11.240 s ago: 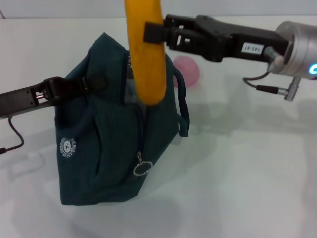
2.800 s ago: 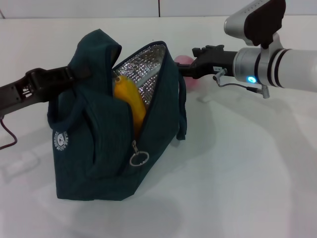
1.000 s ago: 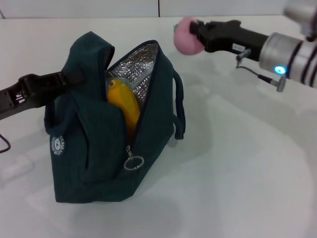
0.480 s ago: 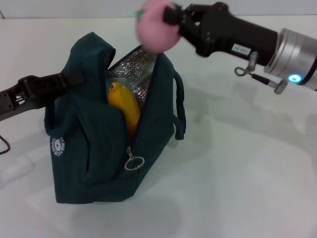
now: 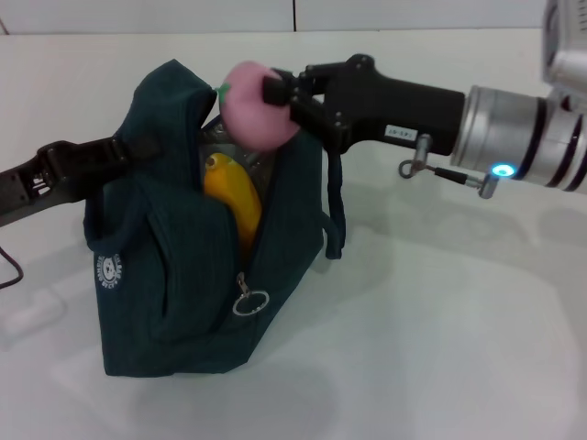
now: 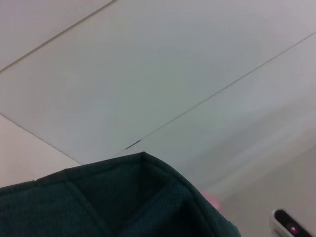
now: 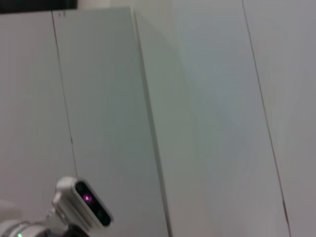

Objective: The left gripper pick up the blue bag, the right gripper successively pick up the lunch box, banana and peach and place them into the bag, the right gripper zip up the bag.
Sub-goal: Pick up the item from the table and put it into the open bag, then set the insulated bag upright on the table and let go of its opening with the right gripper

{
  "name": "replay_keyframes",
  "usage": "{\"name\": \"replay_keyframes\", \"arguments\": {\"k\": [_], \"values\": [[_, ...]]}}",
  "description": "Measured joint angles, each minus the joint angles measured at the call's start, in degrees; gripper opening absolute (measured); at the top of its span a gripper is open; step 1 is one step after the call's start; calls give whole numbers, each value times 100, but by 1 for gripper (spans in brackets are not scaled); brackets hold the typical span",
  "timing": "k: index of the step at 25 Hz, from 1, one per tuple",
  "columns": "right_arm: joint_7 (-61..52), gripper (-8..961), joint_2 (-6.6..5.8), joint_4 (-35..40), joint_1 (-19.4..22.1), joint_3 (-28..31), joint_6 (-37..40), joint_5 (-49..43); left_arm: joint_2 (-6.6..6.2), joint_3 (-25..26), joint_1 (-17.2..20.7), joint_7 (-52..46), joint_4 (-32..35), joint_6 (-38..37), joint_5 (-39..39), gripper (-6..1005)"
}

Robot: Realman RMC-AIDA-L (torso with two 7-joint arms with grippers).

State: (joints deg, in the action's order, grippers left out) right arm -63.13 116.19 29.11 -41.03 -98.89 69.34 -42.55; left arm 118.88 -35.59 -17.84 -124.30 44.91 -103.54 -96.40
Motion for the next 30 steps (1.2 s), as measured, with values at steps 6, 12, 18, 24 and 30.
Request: {"name": "replay_keyframes", "arguments": {"k": [6, 12, 18, 24, 30], "values": [[-10, 102, 3, 2, -223, -518, -396, 1, 11, 0, 0, 18, 0, 0, -2, 46], [-12, 123, 0, 44, -248, -601, -493, 37, 12, 0, 0, 19, 0, 6, -2, 46], [18, 369, -21, 61, -214, -496, -393, 40, -8, 0, 16, 19, 0, 10, -2, 47], [44, 630, -52, 8, -159, -283, -302, 8, -24, 0, 22, 20, 0, 10, 0, 47], [42, 754, -218, -91, 210, 445, -319, -9, -32, -1, 36, 20, 0, 9, 0, 47]]}}
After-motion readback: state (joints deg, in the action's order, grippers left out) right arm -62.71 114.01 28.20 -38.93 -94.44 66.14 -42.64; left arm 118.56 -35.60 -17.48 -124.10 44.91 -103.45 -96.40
